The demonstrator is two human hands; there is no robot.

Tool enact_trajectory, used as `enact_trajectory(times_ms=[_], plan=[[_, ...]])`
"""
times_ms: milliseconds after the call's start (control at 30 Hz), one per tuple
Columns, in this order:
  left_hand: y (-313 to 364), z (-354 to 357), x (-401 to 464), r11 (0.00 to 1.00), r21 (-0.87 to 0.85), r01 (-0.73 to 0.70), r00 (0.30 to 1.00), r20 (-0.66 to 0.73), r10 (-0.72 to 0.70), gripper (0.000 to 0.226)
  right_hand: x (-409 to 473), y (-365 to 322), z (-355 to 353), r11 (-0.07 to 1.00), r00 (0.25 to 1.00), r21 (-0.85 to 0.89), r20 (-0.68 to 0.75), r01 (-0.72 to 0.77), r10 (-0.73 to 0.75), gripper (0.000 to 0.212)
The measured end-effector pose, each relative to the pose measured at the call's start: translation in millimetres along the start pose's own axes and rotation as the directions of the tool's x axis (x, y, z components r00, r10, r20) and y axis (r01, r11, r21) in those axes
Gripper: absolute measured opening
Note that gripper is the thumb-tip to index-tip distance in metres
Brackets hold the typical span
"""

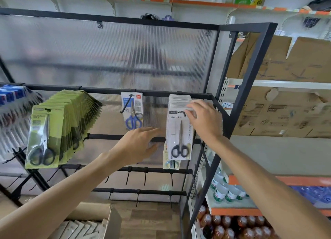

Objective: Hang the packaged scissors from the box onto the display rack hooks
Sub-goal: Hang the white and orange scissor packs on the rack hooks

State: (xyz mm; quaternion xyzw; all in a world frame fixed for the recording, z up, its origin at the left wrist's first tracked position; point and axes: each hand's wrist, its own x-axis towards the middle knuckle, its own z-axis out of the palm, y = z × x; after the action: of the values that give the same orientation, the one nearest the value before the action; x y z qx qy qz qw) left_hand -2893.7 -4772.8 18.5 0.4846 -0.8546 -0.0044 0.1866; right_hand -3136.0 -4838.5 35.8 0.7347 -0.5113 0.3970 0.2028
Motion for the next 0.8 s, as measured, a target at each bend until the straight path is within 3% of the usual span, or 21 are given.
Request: enact_trajectory(times_ms=[67,133,300,433,567,700,800], plan=[[-12,2,-14,0.999,0.008,0.034,0.999,0.027,-0.035,0.049,-10,-13,-10,0.977,0.974,0.057,-0.113,0.205,-0.198,0.018],[-27,1,-25,0.996,0.008,0.087,0.996,0.037,-0.087,0.048,-17,-31,-14,0.937,0.950,0.159,-0.097,0.310,-0.297,0.022],[-49,-3,-51,0.984,0.035,0.175,0.984,0.029,-0.176,0.048,-31,-73,13,0.923,0.950,0.317,0.149,0.218,-0.276,0.034],[-71,-7,-90,0.976,0.007,0.219,0.974,0.047,-0.219,0.049,-44,-105,47,0.889,0.925,0.393,0.193,0.234,-0.329,0.035],[-102,-6,-151,0.928,-0.020,0.371,0.926,0.076,-0.369,0.051,-70,-148,91,0.863,0.905,0.455,0.235,0.221,-0.355,0.035],[-140,12,-235,0.870,-0.012,0.493,0.866,0.101,-0.489,0.053,-116,-199,131,0.818,0.827,0.549,0.369,0.174,-0.424,0.035],[-163,38,-301,0.825,-0.006,0.566,0.819,0.119,-0.561,0.055,-162,-236,156,0.838,0.762,0.544,0.527,0.039,-0.377,0.038]])
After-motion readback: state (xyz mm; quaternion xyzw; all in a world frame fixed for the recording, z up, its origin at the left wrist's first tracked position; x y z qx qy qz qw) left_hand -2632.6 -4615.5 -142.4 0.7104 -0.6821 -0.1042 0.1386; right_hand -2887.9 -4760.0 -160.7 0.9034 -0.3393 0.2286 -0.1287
